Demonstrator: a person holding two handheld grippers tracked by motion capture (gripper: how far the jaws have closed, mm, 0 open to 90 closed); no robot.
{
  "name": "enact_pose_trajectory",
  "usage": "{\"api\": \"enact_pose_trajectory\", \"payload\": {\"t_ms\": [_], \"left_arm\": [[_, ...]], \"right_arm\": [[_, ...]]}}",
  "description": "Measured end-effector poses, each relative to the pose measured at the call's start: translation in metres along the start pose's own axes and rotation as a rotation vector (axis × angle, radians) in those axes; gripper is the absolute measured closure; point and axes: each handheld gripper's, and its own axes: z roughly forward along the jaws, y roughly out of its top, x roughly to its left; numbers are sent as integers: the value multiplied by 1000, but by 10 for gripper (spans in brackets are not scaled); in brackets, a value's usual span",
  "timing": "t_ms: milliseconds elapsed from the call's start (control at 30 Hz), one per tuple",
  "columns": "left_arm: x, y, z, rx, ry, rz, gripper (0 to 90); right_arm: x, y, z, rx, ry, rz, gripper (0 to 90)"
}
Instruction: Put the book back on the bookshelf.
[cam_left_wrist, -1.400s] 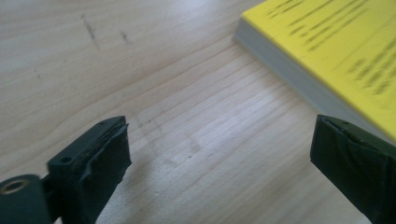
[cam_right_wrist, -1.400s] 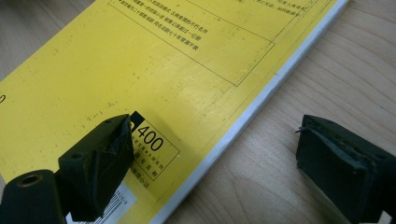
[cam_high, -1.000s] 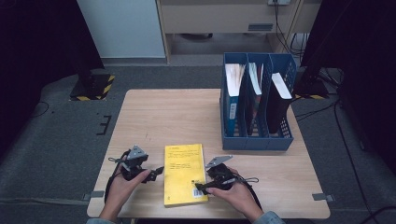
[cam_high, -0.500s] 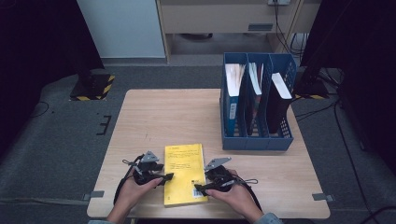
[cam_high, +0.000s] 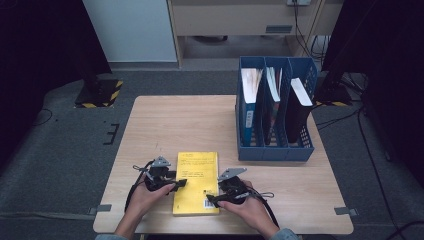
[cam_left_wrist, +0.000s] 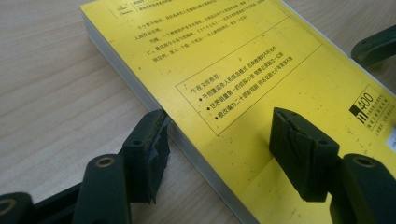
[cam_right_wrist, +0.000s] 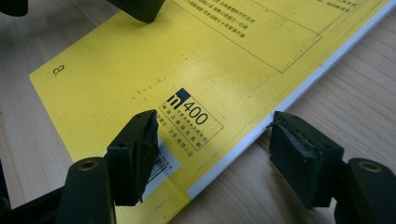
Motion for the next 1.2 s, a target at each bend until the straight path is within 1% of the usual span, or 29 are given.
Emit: {"api": "enact_pose_trajectory", "payload": {"t_ms": [33, 100, 200, 233, 267, 300, 333, 367, 400, 500, 567, 633, 700, 767, 867, 933, 967, 1033, 1100, 1133, 1200], "left_arm": [[0, 0, 0, 0, 5, 16, 367], [-2, 0, 0, -1, 6, 31, 348], [-5, 0, 4, 11, -1, 48, 252], [-6, 0, 4, 13, -4, 46, 218], [-6, -1, 4, 13, -3, 43, 207], [-5, -1, 5, 19, -7, 28, 195], [-4, -2, 5, 22, -10, 15, 178], [-4, -2, 5, 20, -11, 13, 166], [-3, -2, 5, 18, -9, 18, 164], [-5, -3, 6, 14, -8, 16, 148], [-6, -3, 8, 8, -22, 26, 146], [-7, -3, 8, 9, -20, 26, 130], [-6, -2, 8, 9, -25, 25, 130], [-6, -2, 8, 11, -19, 21, 141], [-4, -1, 6, 5, -13, -6, 193], [-4, -1, 4, 4, -16, -23, 228], [-4, -1, 4, 2, -16, -25, 238], [-5, -1, 2, 0, -14, -17, 260], [-5, 0, -2, -22, -27, -23, 260], [-4, 1, -6, -48, -43, -34, 268], [-4, 1, -10, -72, -83, -57, 307]], "right_arm": [[0, 0, 0, -4, 1, 1, 327], [-1, -2, 0, -15, 10, 1, 326], [-3, -4, 0, -27, 18, 5, 322], [-3, -4, 0, -26, 23, 12, 318], [-4, -4, 1, -24, 25, 24, 308], [-5, -5, 1, -29, 34, 36, 307], [-6, -5, 1, -29, 36, 31, 307], [-6, -5, 1, -29, 36, 31, 307], [-5, -5, 1, -29, 35, 31, 307], [-5, -5, 1, -28, 34, 33, 306], [-5, -5, 1, -27, 33, 34, 305], [-4, -5, 1, -27, 33, 37, 304], [-4, -5, 1, -27, 31, 35, 303], [-4, -4, 1, -26, 30, 35, 303], [-4, -4, 1, -27, 27, 36, 301], [-4, -4, 1, -27, 27, 38, 301], [-4, -4, 1, -28, 28, 38, 300], [-4, -4, 1, -25, 32, 33, 299], [-4, -4, 1, -26, 33, 32, 298], [-4, -5, 1, -26, 33, 33, 298], [-4, -5, 1, -26, 34, 31, 297]]}}
